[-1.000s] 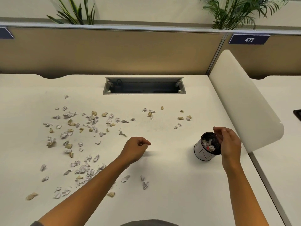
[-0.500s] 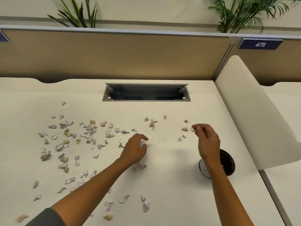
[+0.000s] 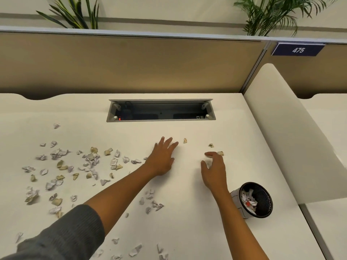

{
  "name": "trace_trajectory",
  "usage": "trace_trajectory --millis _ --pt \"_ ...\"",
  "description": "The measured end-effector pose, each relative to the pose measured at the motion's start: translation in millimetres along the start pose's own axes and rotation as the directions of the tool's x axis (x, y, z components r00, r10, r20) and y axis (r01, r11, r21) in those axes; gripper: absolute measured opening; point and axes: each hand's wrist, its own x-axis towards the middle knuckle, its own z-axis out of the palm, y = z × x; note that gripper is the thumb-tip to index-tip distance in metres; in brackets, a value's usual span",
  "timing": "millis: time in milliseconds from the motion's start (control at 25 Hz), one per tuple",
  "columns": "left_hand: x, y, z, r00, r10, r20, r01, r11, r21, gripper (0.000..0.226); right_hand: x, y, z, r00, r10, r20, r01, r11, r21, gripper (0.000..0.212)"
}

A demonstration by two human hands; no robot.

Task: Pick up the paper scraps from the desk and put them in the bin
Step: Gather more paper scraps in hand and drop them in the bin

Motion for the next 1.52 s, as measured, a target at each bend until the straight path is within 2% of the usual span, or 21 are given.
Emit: trace_trajectory --millis 120,240,360,480,680,800,960,1120,1240,1360,1440,1520 --pt "12 -4 0 0.996 0.032 0.083 -0.039 0.996 0.085 0.061 16 3 1 0.990 -0.047 -0.130 0.034 0.994 -0.100 0.038" --pt "14 -10 4 0.990 0.041 0.133 -0.045 0.999 0.029 0.056 30 6 4 0.998 -0.003 -0.067 -0.009 0.985 -0.171 0.044" --pt "6 -17 10 0.996 0.036 0.076 -0.031 0.998 -0.057 0.049 34 13 7 1.000 -0.021 0.018 0.024 0.974 -0.226 0.043" --pt "-3 -21 10 0.994 0.105 -0.023 -0.107 0.992 -0.074 0.042 24 15 11 0.996 -0.046 0.080 0.064 0.969 -0.238 0.038" --pt "-25 -21 21 0.996 0.066 -0.059 -0.070 0.995 -0.071 0.054 -8 19 19 0.980 -0.069 0.186 0.124 0.946 -0.299 0.040" --pt "-36 -17 26 0.996 0.045 -0.078 -0.046 0.999 -0.011 0.049 -28 23 21 0.976 -0.110 0.190 0.174 0.916 -0.361 0.041" --pt "-51 -6 29 0.996 0.030 -0.086 -0.016 0.987 0.159 0.038 -48 21 22 0.991 -0.032 0.134 0.072 0.949 -0.306 0.034" --pt "-68 1 32 0.995 0.023 -0.092 -0.008 0.988 0.154 0.029 -64 13 21 0.984 -0.117 0.133 0.166 0.872 -0.461 0.024" --pt "-79 5 28 0.997 -0.054 -0.049 0.058 0.994 0.088 0.019 -74 10 21 0.986 -0.097 0.139 0.140 0.926 -0.351 0.021" --pt "-88 7 24 0.990 -0.138 -0.029 0.138 0.990 0.018 0.020 -86 8 19 0.986 -0.010 0.168 0.020 0.998 -0.059 0.012" --pt "-95 10 22 0.982 -0.182 -0.044 0.179 0.982 -0.065 0.023 -94 8 17 0.967 0.082 0.240 -0.116 0.984 0.133 0.008" --pt "-102 14 18 0.976 -0.212 -0.059 0.202 0.970 -0.136 0.022 -100 8 16 0.922 0.206 0.329 -0.315 0.892 0.325 0.007"
